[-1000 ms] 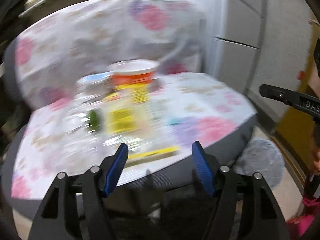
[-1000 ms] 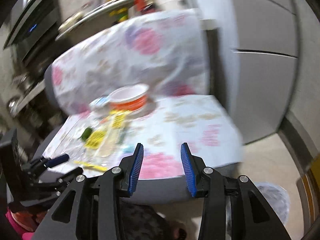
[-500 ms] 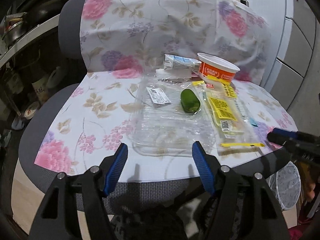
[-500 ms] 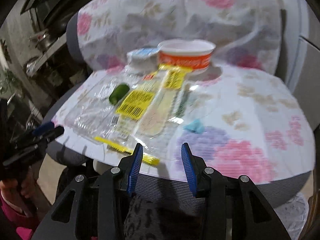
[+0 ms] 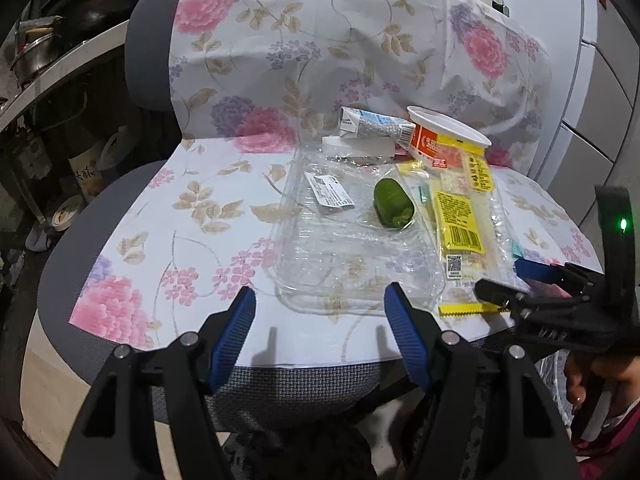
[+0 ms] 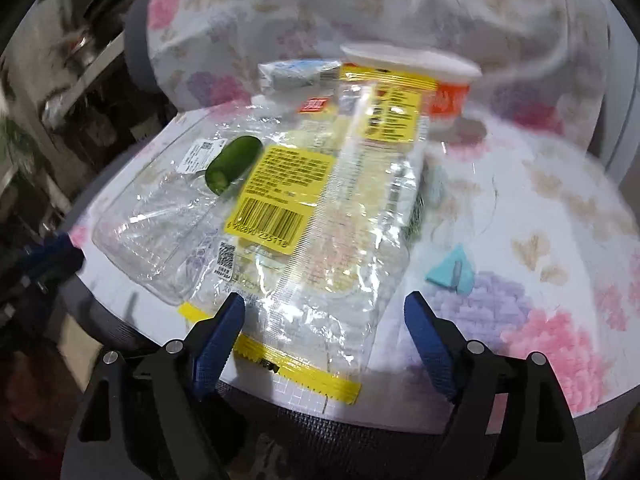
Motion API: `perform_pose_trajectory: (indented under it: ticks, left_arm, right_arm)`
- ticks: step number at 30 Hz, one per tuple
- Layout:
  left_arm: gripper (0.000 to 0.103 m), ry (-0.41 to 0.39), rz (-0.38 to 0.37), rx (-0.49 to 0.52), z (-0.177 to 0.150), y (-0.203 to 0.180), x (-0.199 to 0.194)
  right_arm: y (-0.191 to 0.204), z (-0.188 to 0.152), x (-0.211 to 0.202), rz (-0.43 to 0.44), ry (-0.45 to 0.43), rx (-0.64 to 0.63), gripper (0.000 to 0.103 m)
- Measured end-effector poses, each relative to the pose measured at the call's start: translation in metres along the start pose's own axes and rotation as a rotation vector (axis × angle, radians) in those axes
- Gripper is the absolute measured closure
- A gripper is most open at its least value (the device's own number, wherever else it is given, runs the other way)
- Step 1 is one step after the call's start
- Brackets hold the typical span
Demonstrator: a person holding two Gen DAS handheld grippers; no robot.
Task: Collect trash
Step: 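Move both tools back to the chair and grasp yellow-labelled packaging with the right gripper, then lift the yellow-labelled packaging with the right gripper and grasp another with the left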
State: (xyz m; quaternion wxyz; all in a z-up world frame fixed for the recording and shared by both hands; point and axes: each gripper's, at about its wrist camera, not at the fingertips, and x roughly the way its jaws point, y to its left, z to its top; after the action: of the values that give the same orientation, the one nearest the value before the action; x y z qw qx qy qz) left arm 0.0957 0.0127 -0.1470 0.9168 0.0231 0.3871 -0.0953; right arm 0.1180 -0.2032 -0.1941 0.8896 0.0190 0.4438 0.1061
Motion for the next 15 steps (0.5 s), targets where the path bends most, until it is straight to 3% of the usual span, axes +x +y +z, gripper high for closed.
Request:
perform_pose_trajectory:
  ticks: [1,5,7,8,15]
  left_arm:
    - [0.038,0.0,0.001,-0.003,0.0,0.001,0.0]
    - [0.038,-0.003,0.008,-0.012,0.0,0.006,-0.003]
    - [0.038,-0.006,0.009,-0.012,0.0,0.006,-0.005]
    - [0.038,-0.007,0.01,-0.011,0.0,0.006,-0.005]
    - [0.038,-0.015,0.004,-0.01,0.004,0.005,-0.007]
  right_arm:
    - [0.002,0.0,-0.001,0.001,-0.01,-0.012,0.036]
    - [-0.001,0.002,-0.016,0.01,-0.05,-0.005,0.051]
    - [-0.005,0.003,-0.034,-0.011,-0.099,-0.013,0.067]
    - [-0.007,0.004,-0.041,-0.021,-0.117,-0.014,0.098]
    - [-0.048,-0.001,-0.099,-0.077,-0.197,0.013,0.1]
